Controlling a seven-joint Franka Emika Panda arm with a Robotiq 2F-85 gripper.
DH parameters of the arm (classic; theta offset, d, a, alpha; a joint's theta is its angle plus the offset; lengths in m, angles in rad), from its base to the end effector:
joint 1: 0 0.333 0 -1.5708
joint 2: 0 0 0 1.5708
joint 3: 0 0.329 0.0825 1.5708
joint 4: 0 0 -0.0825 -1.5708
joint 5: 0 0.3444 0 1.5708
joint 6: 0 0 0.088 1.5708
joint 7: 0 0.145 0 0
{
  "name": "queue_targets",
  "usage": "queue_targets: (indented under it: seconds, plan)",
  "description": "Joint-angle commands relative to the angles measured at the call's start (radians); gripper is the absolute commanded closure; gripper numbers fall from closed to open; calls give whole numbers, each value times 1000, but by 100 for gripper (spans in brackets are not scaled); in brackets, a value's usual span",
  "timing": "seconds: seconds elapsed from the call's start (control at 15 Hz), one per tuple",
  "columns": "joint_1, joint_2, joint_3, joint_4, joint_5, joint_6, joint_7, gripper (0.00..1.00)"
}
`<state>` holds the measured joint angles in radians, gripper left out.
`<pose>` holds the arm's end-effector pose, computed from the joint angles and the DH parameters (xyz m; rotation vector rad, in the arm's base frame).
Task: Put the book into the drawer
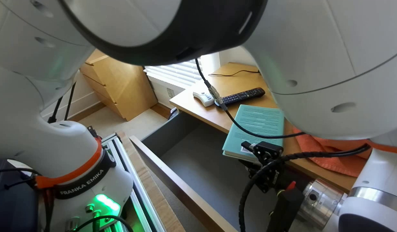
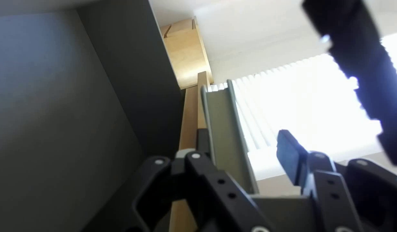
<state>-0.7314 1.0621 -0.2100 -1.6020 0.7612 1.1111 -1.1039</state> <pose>0.3604 -0.2935 0.0713 -1.5932 0.1746 0.2659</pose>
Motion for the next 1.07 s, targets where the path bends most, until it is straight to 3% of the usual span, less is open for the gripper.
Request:
queue_targets:
  seconds: [0.0, 0.13, 0.47, 1.0]
  plan:
    - [-18, 14, 8, 12, 12, 9, 32, 12]
    - [-19, 16, 9, 14, 10, 9, 29, 0]
    - [-24, 18, 20, 5, 31, 27, 2, 0]
    - [-30, 32, 22, -30, 185, 103, -32, 0]
